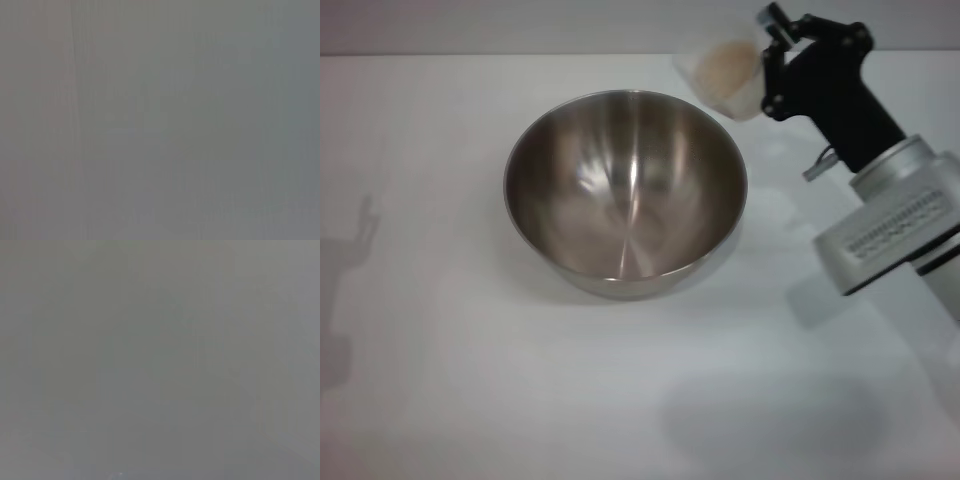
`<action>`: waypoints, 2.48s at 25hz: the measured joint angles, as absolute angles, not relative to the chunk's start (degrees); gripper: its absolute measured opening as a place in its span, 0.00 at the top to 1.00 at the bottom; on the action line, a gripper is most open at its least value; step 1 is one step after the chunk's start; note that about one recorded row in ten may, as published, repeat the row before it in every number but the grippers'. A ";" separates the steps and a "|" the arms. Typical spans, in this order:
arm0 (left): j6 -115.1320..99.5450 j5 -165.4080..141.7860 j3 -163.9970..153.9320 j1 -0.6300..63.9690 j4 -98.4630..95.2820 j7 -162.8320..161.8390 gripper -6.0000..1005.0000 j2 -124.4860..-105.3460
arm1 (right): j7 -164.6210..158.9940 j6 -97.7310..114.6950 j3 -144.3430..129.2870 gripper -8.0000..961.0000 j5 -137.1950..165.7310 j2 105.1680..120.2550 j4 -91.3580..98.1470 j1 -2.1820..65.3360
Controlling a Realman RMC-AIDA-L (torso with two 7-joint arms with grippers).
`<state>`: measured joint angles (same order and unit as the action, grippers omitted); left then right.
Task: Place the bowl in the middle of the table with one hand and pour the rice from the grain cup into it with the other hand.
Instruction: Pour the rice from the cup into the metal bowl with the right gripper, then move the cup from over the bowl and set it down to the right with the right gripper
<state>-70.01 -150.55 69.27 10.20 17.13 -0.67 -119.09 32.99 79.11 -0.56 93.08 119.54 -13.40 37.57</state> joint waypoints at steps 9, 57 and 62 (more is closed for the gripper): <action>-69.71 -150.55 69.25 10.58 17.14 -0.70 0.19 -119.09 | 65.96 76.14 -0.07 0.98 93.30 119.71 -19.91 39.10; -70.05 -150.56 68.64 9.99 17.13 -0.92 0.19 -119.09 | 105.53 72.86 7.90 0.98 96.51 119.88 -35.73 37.94; -70.06 -150.56 68.54 9.99 17.13 -0.83 0.19 -119.09 | 86.82 72.91 14.48 0.98 96.48 119.86 -39.23 35.00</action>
